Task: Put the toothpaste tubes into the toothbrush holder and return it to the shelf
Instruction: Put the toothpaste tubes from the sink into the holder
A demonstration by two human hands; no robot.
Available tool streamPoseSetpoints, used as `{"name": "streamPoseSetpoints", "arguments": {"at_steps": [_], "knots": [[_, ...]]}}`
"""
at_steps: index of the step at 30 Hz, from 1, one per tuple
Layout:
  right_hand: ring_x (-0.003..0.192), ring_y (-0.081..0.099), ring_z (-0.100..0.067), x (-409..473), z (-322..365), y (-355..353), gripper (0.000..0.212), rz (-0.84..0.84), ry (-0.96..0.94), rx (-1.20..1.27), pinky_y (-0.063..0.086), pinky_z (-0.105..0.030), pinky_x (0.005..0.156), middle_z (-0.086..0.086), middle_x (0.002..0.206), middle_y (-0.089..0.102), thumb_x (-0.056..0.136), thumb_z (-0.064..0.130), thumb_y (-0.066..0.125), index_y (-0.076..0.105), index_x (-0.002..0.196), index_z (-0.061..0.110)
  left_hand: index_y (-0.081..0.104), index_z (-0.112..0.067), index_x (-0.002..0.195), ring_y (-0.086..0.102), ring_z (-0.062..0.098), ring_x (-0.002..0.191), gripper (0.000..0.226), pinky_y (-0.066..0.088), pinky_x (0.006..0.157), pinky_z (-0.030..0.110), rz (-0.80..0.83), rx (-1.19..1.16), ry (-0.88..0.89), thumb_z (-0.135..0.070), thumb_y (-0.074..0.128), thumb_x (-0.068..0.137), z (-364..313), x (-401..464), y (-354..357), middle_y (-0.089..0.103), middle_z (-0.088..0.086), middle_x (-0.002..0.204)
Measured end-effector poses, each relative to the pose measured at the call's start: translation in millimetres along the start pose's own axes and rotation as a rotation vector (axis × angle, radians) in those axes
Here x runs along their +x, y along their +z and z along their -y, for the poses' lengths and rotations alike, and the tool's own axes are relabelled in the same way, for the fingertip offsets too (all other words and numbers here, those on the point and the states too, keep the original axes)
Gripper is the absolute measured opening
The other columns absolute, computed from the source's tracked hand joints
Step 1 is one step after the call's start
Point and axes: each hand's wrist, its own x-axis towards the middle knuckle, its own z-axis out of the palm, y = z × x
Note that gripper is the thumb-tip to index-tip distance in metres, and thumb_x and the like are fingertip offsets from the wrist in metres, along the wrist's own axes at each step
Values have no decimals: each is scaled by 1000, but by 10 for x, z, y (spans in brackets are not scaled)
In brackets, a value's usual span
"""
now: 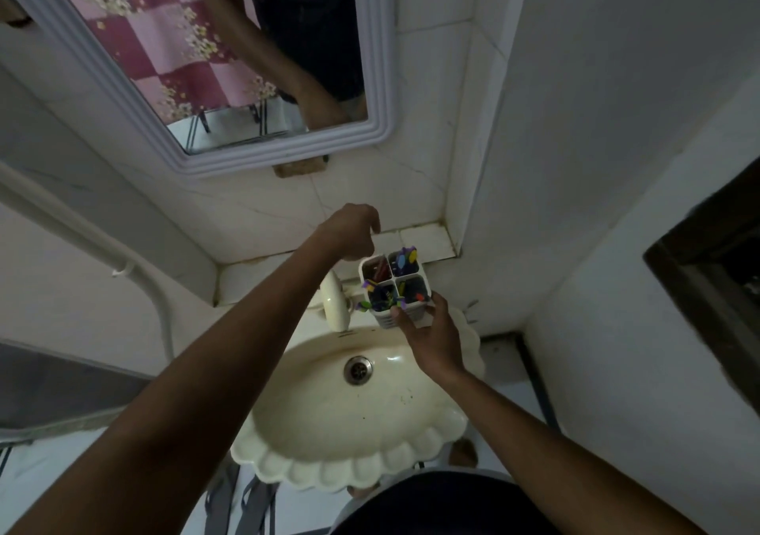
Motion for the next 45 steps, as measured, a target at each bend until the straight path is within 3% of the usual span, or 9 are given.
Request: {"name": "streamPoseSetpoints", "arguments": {"at_steps": [6, 12, 16, 19, 23, 28, 36, 41, 45], "knots": [[101, 61, 14, -26, 45, -13, 69, 3, -6, -34, 48, -9, 82, 23, 121, 61, 92, 53, 83, 54, 149, 26, 82, -15, 102, 74, 18, 99, 10, 62, 93, 37, -81, -285, 69, -21, 81, 94, 101, -151, 153, 80, 1, 110], [115, 68, -12, -35, 20, 5, 71, -41, 11, -51, 50, -19, 84, 24, 121, 60, 92, 57, 82, 54, 151, 28, 82, -6, 103, 73, 16, 75, 16, 61, 65, 27, -386, -931, -76, -21, 79, 98, 486, -542, 384, 82, 11, 92], [119, 73, -25, -36, -57, 57, 72, -88, 22, -53, 50, -22, 81, 12, 130, 65, 92, 55, 82, 54, 153, 28, 81, -9, 102, 74, 15, 79, 16, 59, 69, 27, -455, -1214, -259, -24, 80, 99, 969, -812, 618, 82, 10, 92], [122, 71, -27, -29, -96, 127, 73, -96, 19, -87, 51, -27, 84, 6, 135, 67, 91, 62, 80, 53, 152, 31, 80, -3, 105, 71, 9, 74, 19, 57, 71, 28, -484, -1166, -380, -21, 79, 99, 1347, -972, 864, 78, 6, 89], [123, 70, -28, -15, -140, 200, 77, -130, 27, -77, 53, -36, 92, 2, 134, 69, 85, 70, 77, 55, 149, 31, 83, -10, 101, 76, 23, 86, 23, 62, 85, 44, -490, -951, -431, -32, 80, 95, 1722, -1030, 1176, 81, 7, 95], [118, 75, -32, 16, -284, 257, 87, -163, 119, -72, 63, -62, 97, 5, 139, 68, 72, 91, 77, 51, 144, 49, 81, -18, 104, 76, 22, 92, 24, 63, 87, 40, -463, -802, -389, -39, 76, 93, 1839, -957, 1304, 79, 0, 99], [102, 78, -31, -65, -196, 365, 97, -206, 206, -16, 66, -47, 83, -6, 140, 69, 76, 84, 78, 53, 152, 30, 64, -14, 137, 61, 40, 123, 48, 49, 102, 53, -262, -157, -357, -39, 68, 96, 1955, -701, 1292, 64, 15, 134], [101, 78, -31, -89, -198, 420, 87, -226, 227, 7, 66, -49, 85, -8, 142, 68, 85, 68, 79, 52, 155, 24, 66, -10, 127, 64, 40, 116, 46, 55, 97, 47, -176, -181, -375, -41, 70, 93, 2097, -601, 1294, 65, 17, 123], [99, 79, -29, -98, -198, 397, 100, -221, 217, 8, 66, -48, 84, -4, 138, 69, 76, 82, 80, 53, 153, 25, 73, -17, 104, 78, 32, 81, 22, 66, 76, 46, -257, -562, -379, -35, 71, 93, 2075, -662, 1180, 77, 8, 94]]}}
